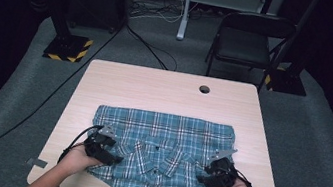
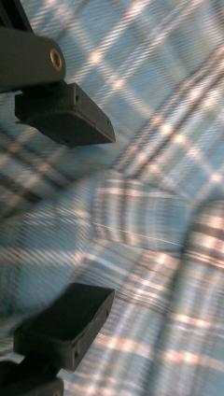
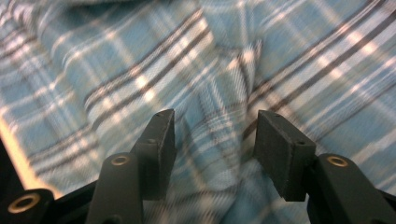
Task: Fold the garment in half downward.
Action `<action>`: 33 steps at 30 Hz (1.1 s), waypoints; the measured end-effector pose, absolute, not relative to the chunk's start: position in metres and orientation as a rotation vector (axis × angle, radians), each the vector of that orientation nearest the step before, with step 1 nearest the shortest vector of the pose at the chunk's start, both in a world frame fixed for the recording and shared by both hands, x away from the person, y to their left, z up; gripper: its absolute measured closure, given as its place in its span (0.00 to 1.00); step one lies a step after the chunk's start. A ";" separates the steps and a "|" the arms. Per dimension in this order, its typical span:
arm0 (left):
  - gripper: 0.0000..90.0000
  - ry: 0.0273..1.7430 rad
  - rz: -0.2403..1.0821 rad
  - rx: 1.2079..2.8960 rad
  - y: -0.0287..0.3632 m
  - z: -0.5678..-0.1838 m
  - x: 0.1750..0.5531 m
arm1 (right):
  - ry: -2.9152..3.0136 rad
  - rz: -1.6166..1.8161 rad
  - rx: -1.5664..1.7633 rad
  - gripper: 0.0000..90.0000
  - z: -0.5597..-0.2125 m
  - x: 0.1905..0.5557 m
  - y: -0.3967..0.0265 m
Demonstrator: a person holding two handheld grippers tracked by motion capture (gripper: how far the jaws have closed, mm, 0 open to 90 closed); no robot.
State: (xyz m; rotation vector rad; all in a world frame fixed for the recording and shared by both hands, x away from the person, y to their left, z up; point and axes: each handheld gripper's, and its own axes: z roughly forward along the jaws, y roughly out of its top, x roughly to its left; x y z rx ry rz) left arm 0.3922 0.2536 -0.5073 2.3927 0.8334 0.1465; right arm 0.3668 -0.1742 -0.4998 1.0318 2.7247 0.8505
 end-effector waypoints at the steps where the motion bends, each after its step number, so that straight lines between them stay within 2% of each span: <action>1: 0.21 0.832 0.157 2.405 0.255 -0.508 0.390 | 2.728 0.851 1.026 0.51 -0.500 0.364 -0.176; 9: 0.19 0.783 0.197 2.397 0.277 -0.514 0.375 | 2.696 0.885 1.017 0.49 -0.506 0.346 -0.192; 14: 0.18 0.796 0.218 2.337 0.281 -0.499 0.383 | 2.681 0.965 1.050 0.39 -0.495 0.349 -0.193; 19: 0.15 0.805 0.247 2.284 0.264 -0.491 0.405 | 2.568 1.003 1.050 0.30 -0.482 0.370 -0.180; 25: 0.14 0.833 0.278 2.318 0.247 -0.510 0.421 | 2.539 0.887 1.068 0.28 -0.499 0.392 -0.173; 29: 0.12 0.829 0.290 2.283 0.251 -0.523 0.417 | 2.511 0.908 1.105 0.25 -0.515 0.391 -0.182; 33: 0.12 0.818 0.300 2.264 0.257 -0.525 0.413 | 2.502 0.915 1.111 0.25 -0.516 0.387 -0.184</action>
